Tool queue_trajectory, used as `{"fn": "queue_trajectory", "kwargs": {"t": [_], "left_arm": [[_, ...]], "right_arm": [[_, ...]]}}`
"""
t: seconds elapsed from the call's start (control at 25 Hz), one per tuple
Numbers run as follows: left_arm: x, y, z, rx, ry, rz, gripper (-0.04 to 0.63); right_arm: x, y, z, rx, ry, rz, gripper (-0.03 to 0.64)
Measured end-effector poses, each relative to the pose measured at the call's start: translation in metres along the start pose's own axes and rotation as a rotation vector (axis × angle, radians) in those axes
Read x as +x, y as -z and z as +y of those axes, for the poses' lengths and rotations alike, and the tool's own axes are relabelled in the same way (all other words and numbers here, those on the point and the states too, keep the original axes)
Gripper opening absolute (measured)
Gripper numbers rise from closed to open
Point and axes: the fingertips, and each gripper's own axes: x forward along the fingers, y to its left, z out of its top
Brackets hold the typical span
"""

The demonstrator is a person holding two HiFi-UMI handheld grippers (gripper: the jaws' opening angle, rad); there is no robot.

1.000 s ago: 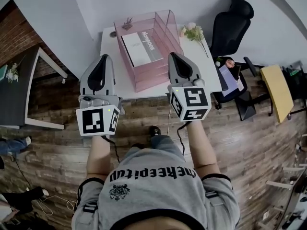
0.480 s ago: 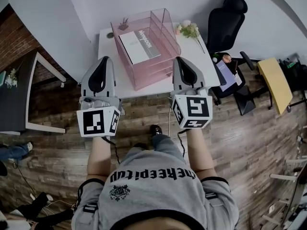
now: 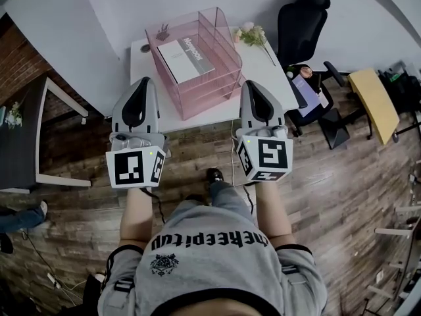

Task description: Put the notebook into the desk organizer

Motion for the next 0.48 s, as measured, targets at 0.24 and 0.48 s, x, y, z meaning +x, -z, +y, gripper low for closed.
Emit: {"fn": "queue_trajectory", "kwargs": {"t": [0.24,0.48], "left_arm": [[-0.006,0.0,-0.004,-0.003,0.012,0.0,0.005],[-0.011,-0.002,-0.004,-0.006,0.009,0.001,0.003]], "right_arm": [[-0.01,-0.003,0.001,-0.003,0.012,-0.012,0.002],[-0.016,-0.007,0.005,-0.012,0.012,-0.019,0.002]]}}
